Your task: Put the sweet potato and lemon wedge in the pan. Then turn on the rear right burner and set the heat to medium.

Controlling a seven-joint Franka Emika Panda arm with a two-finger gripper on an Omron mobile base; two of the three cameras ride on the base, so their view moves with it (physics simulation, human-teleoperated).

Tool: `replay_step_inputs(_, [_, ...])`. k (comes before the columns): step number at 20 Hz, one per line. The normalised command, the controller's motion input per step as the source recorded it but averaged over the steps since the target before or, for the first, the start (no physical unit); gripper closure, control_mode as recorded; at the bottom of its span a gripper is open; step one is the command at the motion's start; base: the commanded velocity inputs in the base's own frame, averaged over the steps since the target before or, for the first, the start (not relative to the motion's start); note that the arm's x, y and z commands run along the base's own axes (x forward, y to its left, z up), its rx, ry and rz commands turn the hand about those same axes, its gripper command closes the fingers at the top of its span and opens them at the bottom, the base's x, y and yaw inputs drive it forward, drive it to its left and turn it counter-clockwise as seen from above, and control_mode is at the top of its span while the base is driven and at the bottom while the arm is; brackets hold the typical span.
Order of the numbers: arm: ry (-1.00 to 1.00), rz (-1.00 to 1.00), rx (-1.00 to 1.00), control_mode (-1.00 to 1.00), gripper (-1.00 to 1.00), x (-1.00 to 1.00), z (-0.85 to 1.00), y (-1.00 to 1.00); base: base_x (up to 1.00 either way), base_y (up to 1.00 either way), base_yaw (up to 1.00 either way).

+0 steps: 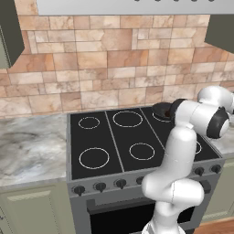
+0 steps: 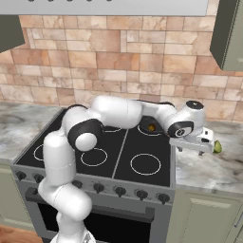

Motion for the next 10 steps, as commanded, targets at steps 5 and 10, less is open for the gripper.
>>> replay_step_inputs(5, [0.22, -0.01, -0.01, -1.00, -1.00, 0.55, 0.01, -0.39, 0.00, 0.00, 0.00])
replay_step_inputs(10, [0.13, -0.02, 0.02, -1.00, -1.00, 0.46, 0.03, -0.33, 0.00, 0.00, 0.00])
